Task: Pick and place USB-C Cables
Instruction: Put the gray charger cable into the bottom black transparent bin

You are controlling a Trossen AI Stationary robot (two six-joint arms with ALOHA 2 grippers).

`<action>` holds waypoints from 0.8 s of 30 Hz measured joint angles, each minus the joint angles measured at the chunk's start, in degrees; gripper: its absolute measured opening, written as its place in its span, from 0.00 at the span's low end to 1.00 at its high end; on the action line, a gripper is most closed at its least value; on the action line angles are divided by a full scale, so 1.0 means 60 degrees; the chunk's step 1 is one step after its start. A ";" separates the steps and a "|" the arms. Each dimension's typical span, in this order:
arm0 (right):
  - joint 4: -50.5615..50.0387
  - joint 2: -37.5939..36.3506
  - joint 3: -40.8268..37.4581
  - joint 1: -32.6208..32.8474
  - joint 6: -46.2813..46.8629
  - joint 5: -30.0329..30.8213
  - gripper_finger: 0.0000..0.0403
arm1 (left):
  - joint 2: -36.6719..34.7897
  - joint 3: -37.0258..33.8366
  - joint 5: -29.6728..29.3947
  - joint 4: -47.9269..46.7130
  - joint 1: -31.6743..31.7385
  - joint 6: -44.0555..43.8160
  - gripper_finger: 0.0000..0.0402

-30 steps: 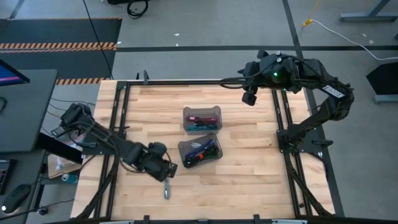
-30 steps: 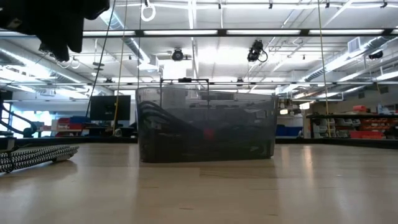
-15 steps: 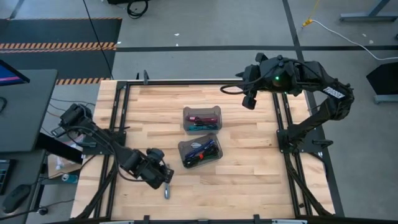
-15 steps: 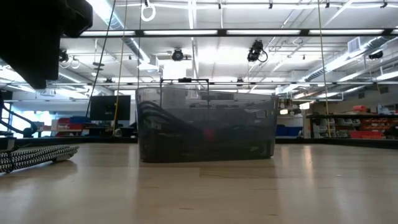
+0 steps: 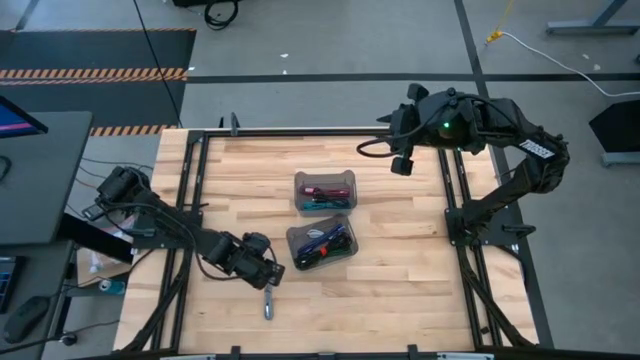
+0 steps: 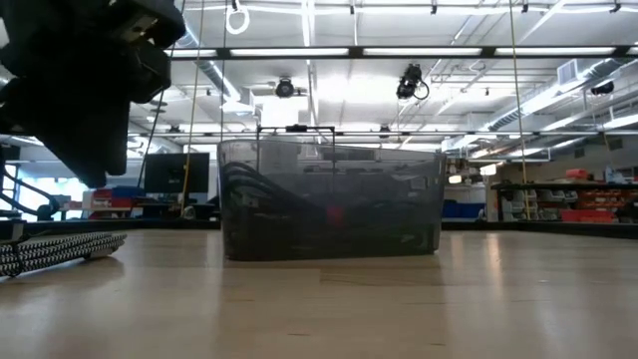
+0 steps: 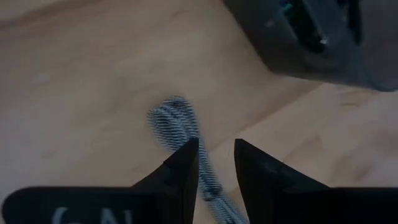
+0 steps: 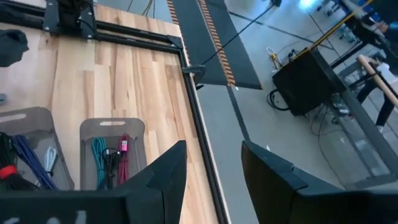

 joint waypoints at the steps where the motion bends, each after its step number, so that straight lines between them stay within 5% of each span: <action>1: 0.0018 0.0000 0.0000 0.0000 -0.0065 -0.0032 0.40 | 0.0000 0.0000 0.0134 0.0123 0.0033 0.0044 0.28; 15: 0.0053 0.0007 -0.0004 -0.0018 -0.0645 -0.0037 0.40 | 0.0784 0.0000 0.1350 0.0542 0.0034 -0.0809 0.59; 24: 0.0256 0.0007 -0.0004 -0.0018 -0.0720 -0.0041 0.40 | 0.1976 0.0055 0.2009 0.2119 0.0236 -0.1244 0.62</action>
